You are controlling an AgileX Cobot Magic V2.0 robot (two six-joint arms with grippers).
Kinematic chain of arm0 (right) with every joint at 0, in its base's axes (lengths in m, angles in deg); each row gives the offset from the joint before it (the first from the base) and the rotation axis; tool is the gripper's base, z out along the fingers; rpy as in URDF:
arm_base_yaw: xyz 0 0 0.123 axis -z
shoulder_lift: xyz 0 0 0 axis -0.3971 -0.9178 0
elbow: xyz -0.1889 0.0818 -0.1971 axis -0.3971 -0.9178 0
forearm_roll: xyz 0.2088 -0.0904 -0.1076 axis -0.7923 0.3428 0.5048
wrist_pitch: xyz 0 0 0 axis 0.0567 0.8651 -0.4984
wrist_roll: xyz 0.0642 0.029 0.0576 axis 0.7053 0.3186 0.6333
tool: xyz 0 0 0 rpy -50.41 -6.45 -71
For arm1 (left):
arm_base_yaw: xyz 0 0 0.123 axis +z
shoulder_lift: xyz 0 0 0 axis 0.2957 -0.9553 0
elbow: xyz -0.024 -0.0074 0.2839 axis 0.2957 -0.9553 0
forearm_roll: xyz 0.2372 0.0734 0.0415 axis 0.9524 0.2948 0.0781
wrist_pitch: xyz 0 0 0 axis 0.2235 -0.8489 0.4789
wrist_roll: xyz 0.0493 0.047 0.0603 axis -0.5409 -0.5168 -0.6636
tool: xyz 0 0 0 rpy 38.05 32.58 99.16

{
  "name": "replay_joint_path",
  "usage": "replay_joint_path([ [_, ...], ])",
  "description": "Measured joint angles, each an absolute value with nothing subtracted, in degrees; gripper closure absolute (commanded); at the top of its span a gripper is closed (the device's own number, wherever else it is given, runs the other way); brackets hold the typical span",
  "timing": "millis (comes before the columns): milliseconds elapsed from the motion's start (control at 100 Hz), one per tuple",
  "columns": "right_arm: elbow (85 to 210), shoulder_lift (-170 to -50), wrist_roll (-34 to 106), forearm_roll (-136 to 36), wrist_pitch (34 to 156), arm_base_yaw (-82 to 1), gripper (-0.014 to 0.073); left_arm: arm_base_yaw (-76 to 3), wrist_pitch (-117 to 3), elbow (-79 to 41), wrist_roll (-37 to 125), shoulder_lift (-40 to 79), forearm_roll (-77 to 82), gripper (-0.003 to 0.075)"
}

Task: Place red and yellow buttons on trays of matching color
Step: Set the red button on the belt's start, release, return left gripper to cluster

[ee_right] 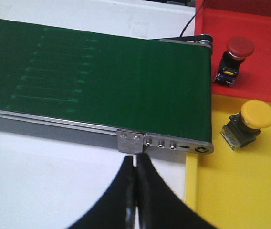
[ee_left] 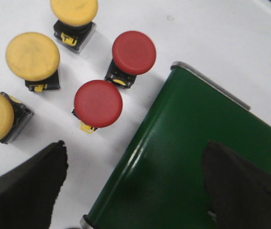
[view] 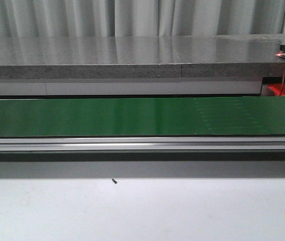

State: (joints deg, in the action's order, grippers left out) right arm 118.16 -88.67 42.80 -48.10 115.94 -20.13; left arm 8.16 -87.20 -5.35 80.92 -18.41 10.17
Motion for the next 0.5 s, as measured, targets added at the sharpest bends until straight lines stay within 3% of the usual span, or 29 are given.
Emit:
replay_joint_path([
  [500,118.16,-88.67,42.8,-48.1,115.94,-20.13,0.0715,8.89,-79.52,-5.35,81.36,-29.54,10.53,0.0155],
])
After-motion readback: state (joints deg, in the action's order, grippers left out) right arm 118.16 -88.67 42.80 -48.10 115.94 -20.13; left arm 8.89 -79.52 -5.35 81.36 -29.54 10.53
